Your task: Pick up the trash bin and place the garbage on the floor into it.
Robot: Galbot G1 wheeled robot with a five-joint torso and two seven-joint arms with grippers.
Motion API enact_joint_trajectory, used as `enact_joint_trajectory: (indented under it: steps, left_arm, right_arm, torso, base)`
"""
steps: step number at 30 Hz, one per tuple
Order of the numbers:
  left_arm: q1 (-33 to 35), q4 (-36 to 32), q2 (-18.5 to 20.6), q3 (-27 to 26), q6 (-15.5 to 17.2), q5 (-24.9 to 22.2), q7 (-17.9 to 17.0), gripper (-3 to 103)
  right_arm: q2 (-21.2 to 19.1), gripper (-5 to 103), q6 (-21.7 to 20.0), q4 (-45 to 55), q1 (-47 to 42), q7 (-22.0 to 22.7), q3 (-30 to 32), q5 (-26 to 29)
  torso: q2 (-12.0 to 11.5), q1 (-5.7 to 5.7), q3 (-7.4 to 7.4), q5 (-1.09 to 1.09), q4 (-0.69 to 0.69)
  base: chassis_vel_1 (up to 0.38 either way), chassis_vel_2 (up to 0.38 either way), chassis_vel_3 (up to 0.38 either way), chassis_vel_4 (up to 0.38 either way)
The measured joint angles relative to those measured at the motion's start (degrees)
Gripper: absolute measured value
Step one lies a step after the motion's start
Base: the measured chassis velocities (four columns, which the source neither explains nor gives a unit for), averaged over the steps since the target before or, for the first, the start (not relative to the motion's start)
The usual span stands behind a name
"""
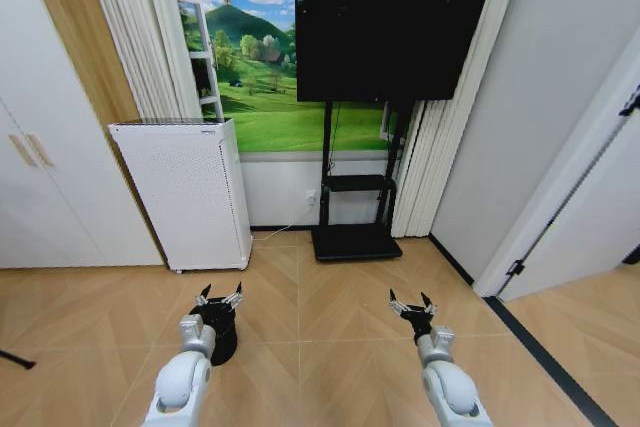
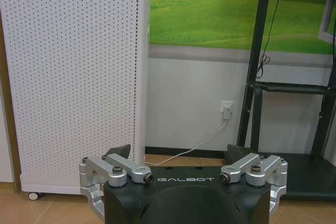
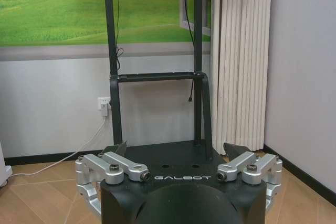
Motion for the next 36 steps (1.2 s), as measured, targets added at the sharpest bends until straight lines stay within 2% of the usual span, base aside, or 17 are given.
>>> enact_joint_trajectory:
  steps: [18, 29, 36]
  left_arm:
    - [-0.4, 0.1, -0.2, -0.2, 0.2, 0.2, 0.0, 100]
    - [-0.2, 0.3, -0.5, -0.3, 0.2, 0.8, -0.2, 100]
    - [-0.2, 0.4, -0.6, 0.0, -0.2, 0.6, -0.3, 100]
  right_arm:
    - [0.0, 100, -0.1, -0.3, 0.2, 0.0, -0.8, 0.3]
    - [-0.1, 100, -0.3, -0.4, 0.2, 0.0, -0.7, 0.5]
    - [-0.2, 100, -0.4, -0.3, -0.1, 0.1, -0.5, 0.4]
  torso:
    - [4.3, 1.84, 2.42, 0.00, 0.00]
    - [7.7, 3.35, 4.36, 0.00, 0.00]
    - [8.9, 3.87, 5.04, 0.00, 0.00]
  base:
    - [0.000, 0.000, 0.000, 0.000]
    - [0.000, 0.000, 0.000, 0.000]
    - [0.000, 0.000, 0.000, 0.000]
